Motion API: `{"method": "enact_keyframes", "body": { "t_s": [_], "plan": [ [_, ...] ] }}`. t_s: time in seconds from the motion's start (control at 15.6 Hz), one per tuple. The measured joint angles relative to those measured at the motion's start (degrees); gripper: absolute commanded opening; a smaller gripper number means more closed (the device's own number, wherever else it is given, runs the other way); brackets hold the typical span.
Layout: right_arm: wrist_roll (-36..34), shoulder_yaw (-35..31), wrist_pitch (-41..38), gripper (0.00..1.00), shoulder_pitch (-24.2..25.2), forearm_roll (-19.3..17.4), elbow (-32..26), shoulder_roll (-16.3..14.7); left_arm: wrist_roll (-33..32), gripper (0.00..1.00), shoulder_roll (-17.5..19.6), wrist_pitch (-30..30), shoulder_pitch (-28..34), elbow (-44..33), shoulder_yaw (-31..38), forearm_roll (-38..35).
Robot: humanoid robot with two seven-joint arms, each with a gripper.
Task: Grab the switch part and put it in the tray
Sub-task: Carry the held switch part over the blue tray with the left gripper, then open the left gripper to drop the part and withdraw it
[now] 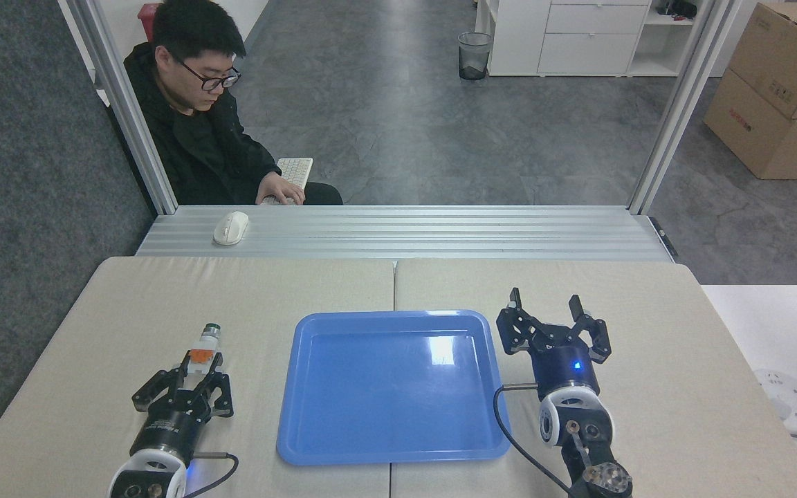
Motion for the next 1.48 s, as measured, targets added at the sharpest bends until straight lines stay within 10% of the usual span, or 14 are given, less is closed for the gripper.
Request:
{"method": "enact_keyframes", "body": {
  "t_s": [0.77, 1.09, 1.48],
  "plan": [
    [0.0, 0.0, 0.0, 1.0, 0.0, 0.0, 0.0, 0.0, -12.5, 0.04, -5.5, -6.5, -0.2, -8.5, -15.6, -13.7],
    [0.0, 0.1, 0.0, 1.0, 0.0, 0.0, 0.0, 0.0, -14.8, 0.99, -6.4, -3.4, -0.5, -7.3, -18.9, -17.6],
    [0.0, 0.1, 0.0, 1.0, 0.0, 0.0, 0.0, 0.0, -14.0, 1.0, -7.1, 7.5, -1.9, -9.6, -20.7, -16.3]
  ]
}}
